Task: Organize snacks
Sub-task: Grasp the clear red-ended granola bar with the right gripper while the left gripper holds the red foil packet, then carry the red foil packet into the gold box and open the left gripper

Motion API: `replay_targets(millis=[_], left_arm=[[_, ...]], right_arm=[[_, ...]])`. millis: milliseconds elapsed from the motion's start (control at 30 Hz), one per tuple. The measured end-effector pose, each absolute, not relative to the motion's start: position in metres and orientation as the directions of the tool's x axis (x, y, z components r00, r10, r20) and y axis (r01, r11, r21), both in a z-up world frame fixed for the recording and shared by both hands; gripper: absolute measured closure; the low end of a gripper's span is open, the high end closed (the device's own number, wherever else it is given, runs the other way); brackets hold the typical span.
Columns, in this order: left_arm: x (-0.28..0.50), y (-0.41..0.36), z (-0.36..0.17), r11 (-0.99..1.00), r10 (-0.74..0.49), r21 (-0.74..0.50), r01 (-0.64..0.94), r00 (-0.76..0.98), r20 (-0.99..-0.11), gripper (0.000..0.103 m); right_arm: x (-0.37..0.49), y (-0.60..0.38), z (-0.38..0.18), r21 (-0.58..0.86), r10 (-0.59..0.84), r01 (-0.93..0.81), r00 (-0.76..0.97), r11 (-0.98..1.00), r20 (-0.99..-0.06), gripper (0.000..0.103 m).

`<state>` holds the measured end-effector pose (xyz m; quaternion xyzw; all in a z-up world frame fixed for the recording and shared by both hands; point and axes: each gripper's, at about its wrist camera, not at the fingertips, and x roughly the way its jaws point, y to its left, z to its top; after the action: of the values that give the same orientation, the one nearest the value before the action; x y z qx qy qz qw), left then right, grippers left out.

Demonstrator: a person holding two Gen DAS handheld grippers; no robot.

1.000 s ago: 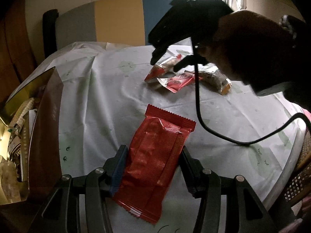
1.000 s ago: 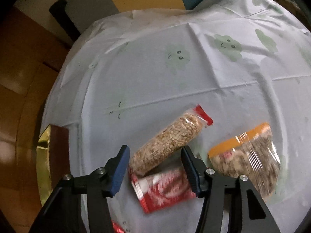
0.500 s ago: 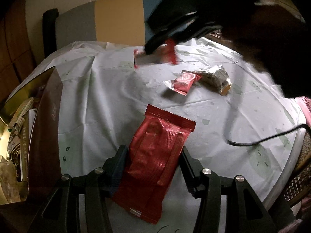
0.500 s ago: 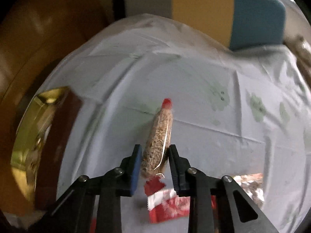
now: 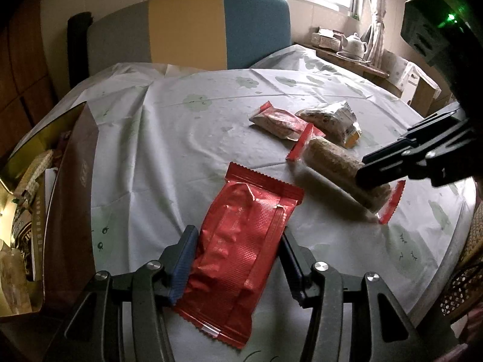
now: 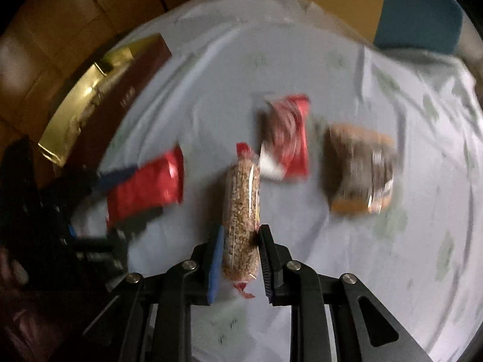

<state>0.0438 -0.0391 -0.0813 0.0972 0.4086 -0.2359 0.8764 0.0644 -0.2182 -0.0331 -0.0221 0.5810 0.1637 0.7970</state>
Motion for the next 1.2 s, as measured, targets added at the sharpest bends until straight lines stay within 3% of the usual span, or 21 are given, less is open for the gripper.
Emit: replay_targets(millis=[100,133,200,300,333,367,667,867,1200], left_arm=[[0.044,-0.039,-0.081,0.870,-0.332,-0.021,0.493,0.554,-0.764,0.049],[0.044,-0.039,-0.081,0.870,-0.333,-0.022,0.492,0.553,-0.764,0.049],[0.044,-0.039,-0.081,0.870,-0.331,-0.020,0.492,0.554,-0.764,0.049],[0.044,-0.040,-0.081,0.871,-0.328,-0.017,0.491,0.554,-0.765,0.049],[0.044,-0.040,-0.081,0.871,-0.327,-0.017,0.491,0.555,-0.765,0.049],[0.044,-0.040,-0.081,0.871,-0.326,-0.015,0.490,0.556,-0.765,0.049],[0.046,-0.044,-0.080,0.878,-0.304,-0.005,0.479,0.549,-0.779,0.049],[0.047,-0.041,-0.072,0.887,-0.302,-0.034,0.460,0.524,-0.797,0.051],[0.036,-0.031,-0.027,0.900,-0.321,-0.046,0.433,0.588,-0.743,0.051]], right_arm=[[0.065,-0.229,-0.035,0.212,0.277,-0.242,0.275,0.947,-0.921,0.071],[0.066,-0.231,-0.036,0.223,0.284,-0.235,0.274,0.946,-0.919,0.058],[0.068,-0.233,-0.040,0.221,0.281,-0.225,0.284,0.949,-0.917,0.051],[0.069,-0.232,-0.048,0.211,0.267,-0.213,0.288,0.954,-0.920,0.054],[0.069,-0.234,-0.052,0.195,0.251,-0.209,0.289,0.958,-0.924,0.066],[0.068,-0.235,-0.057,0.158,0.216,-0.207,0.297,0.965,-0.930,0.072],[0.068,-0.224,-0.059,0.099,0.172,-0.232,0.316,0.968,-0.933,0.068],[0.065,-0.203,-0.061,0.019,0.117,-0.271,0.350,0.962,-0.929,0.072],[0.058,-0.190,-0.063,-0.039,0.083,-0.304,0.377,0.952,-0.922,0.072]])
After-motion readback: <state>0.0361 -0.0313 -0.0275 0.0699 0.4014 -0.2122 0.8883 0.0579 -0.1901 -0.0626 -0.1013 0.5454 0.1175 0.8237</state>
